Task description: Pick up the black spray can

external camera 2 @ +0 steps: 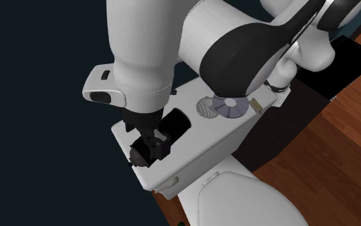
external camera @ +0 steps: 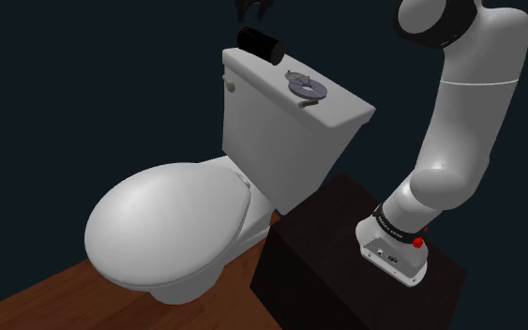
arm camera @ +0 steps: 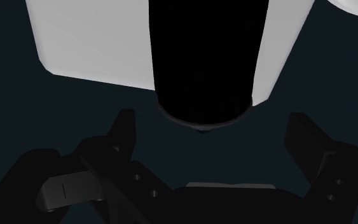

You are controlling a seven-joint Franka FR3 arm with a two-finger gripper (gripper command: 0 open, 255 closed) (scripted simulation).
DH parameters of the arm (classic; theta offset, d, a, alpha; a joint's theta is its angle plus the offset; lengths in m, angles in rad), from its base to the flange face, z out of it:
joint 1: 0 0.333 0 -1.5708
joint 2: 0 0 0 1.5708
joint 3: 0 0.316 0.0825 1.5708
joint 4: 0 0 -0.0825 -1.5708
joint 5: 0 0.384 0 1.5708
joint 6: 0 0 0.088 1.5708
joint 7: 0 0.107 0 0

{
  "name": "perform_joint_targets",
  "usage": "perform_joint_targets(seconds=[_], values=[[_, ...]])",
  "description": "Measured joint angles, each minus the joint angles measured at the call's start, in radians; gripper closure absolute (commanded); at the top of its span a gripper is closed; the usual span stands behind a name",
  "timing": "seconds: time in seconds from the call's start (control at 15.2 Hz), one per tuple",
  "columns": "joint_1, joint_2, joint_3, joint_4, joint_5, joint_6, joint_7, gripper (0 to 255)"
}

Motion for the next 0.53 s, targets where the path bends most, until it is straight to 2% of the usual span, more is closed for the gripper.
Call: perform_joint_targets(seconds=[0.07, 0.2, 0.53], values=[[-0.001, 0.058, 0.001, 0.085, 0.001, -0.024, -0.003, 0], [-0.001, 0.088, 0.001, 0.114, 0.003, -0.022, -0.005, 0], [0.001, 0.075, 0.002, 0.029, 0.002, 0.052, -0.003, 0]])
